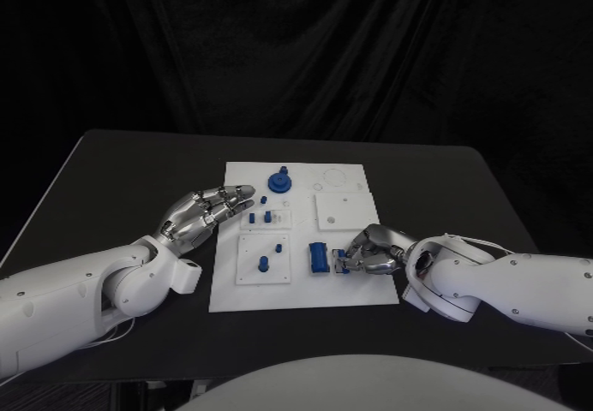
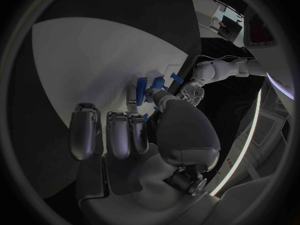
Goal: Assemble the parts on the task board
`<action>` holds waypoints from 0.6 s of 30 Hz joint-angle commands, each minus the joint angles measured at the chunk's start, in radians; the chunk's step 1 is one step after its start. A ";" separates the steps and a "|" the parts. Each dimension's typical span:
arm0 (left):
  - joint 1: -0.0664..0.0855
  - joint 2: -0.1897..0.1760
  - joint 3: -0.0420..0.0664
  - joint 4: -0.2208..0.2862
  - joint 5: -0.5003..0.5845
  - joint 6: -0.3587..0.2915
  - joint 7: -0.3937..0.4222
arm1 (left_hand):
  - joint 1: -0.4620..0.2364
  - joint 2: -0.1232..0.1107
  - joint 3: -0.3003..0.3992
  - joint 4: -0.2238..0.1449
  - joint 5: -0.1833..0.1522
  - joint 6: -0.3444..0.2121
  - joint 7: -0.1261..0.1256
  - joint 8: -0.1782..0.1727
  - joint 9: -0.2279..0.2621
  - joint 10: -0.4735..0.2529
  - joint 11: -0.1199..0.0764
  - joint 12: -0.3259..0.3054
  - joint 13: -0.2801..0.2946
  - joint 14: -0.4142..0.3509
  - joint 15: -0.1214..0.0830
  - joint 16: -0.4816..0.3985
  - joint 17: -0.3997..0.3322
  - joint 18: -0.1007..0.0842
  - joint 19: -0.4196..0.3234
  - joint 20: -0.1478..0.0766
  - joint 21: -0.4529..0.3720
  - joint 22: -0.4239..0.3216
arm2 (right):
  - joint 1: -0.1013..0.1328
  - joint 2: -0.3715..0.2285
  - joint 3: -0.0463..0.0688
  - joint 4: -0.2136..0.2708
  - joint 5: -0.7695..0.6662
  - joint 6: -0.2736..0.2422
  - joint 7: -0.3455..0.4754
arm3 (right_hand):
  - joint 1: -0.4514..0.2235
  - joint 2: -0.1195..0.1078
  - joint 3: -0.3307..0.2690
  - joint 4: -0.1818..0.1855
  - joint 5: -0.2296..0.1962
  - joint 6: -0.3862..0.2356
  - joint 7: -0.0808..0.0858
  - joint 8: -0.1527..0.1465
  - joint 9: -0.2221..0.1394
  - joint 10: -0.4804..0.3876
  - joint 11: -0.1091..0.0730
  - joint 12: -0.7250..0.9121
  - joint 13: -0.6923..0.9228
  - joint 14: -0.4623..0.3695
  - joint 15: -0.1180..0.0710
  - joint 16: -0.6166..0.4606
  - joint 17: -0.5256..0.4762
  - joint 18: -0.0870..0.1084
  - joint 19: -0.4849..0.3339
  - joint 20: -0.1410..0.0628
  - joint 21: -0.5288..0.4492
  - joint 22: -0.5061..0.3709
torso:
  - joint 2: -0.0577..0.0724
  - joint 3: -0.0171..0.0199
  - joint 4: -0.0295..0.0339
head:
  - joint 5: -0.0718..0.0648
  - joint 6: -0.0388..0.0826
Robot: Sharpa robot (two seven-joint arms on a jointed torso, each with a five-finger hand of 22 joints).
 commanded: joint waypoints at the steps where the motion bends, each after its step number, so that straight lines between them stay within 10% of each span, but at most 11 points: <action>1: -0.002 0.002 0.001 0.002 0.003 0.018 0.037 | -0.007 0.005 0.006 -0.001 -0.005 0.003 0.050 0.005 0.001 0.001 0.004 0.006 0.001 0.002 0.002 0.005 0.001 -0.016 0.007 0.001 0.003 -0.002 | 0.000 0.002 0.000 -0.002 -0.013 -0.005 -0.020 | -0.014 0.004 -0.009 0.006 -0.032 0.007 -0.004 0.003 -0.002 0.104 0.002 0.003 0.263 0.077 0.003 0.000 0.099 -0.009 0.049 0.005 -0.003 0.203 | 0.001 0.0005 -0.0001 | 0.002 0.000; 12: -0.003 0.003 0.001 0.002 0.003 0.021 0.034 | -0.008 0.006 0.006 0.000 -0.006 0.004 0.050 0.005 0.001 0.003 0.005 0.008 0.001 0.003 0.003 0.006 0.001 -0.017 0.006 0.001 0.003 -0.002 | 0.000 0.006 0.000 -0.009 -0.014 0.004 -0.042 | -0.043 0.015 -0.024 0.039 -0.063 0.013 -0.006 0.009 -0.004 0.104 0.000 0.003 0.263 0.075 0.002 -0.004 0.089 -0.007 0.046 0.004 -0.009 0.200 | 0.001 0.0007 0.0008 | 0.001 0.000; 18: -0.003 0.004 0.001 0.002 0.003 0.022 0.032 | -0.008 0.006 0.007 0.000 -0.007 0.004 0.051 0.005 0.001 0.004 0.005 0.010 0.001 0.003 0.003 0.006 0.001 -0.017 0.006 0.001 0.003 -0.002 | 0.000 0.010 0.000 -0.012 -0.018 0.009 -0.053 | -0.061 0.019 -0.045 0.065 -0.164 0.012 -0.007 0.015 -0.002 0.104 -0.001 0.003 0.263 0.074 0.000 -0.007 0.081 -0.006 0.044 0.002 -0.015 0.198 | 0.001 0.0004 -0.0016 | 0.006 0.000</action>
